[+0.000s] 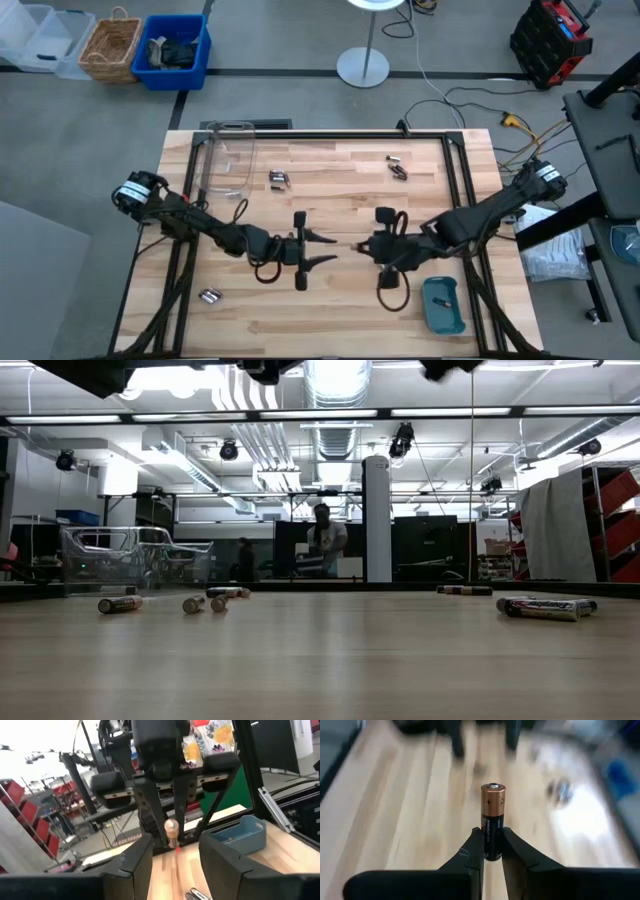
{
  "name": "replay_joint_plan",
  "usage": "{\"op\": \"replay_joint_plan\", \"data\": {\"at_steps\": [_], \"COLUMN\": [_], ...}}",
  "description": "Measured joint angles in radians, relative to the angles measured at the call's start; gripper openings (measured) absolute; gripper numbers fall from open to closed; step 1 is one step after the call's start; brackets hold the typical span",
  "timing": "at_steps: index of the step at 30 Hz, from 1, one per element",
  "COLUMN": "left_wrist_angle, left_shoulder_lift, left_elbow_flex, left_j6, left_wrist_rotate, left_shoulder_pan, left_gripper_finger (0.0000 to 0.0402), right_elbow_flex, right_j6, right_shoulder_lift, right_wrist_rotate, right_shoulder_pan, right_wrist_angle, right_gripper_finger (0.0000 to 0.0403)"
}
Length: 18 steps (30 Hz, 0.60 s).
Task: Sort batteries
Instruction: Put the copper and black battery into the blue bin
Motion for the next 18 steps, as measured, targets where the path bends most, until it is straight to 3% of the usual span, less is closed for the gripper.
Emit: {"op": "replay_joint_plan", "data": {"at_steps": [5, 9, 12, 18], "left_wrist_angle": [-0.029, -0.05, -0.095, -0.166], "left_shoulder_lift": [-0.006, -0.017, -0.032, -0.05], "left_elbow_flex": [0.001, 0.001, 0.001, 0.001], "left_j6": [-0.042, -0.044, -0.046, -0.066], "left_wrist_rotate": [-0.018, -0.139, -0.214, -0.224], "left_shoulder_pan": [0.0, -0.001, -0.001, -0.003], "left_gripper_finger": [0.0141, 0.0142, 0.0142, 0.0142], "right_elbow_flex": [0.0, -0.024, -0.063, -0.164], "right_j6": [0.077, 0.17, 0.221, 0.347], "right_shoulder_lift": [-0.021, -0.021, -0.021, -0.02], "right_wrist_rotate": [-0.219, -0.402, -0.52, -0.639], "right_shoulder_pan": [0.024, 0.065, 0.108, 0.223], "right_wrist_angle": [-0.264, -0.439, -0.473, -0.477], "right_gripper_finger": [0.0033, 0.0033, 0.0033, 0.0033]}}
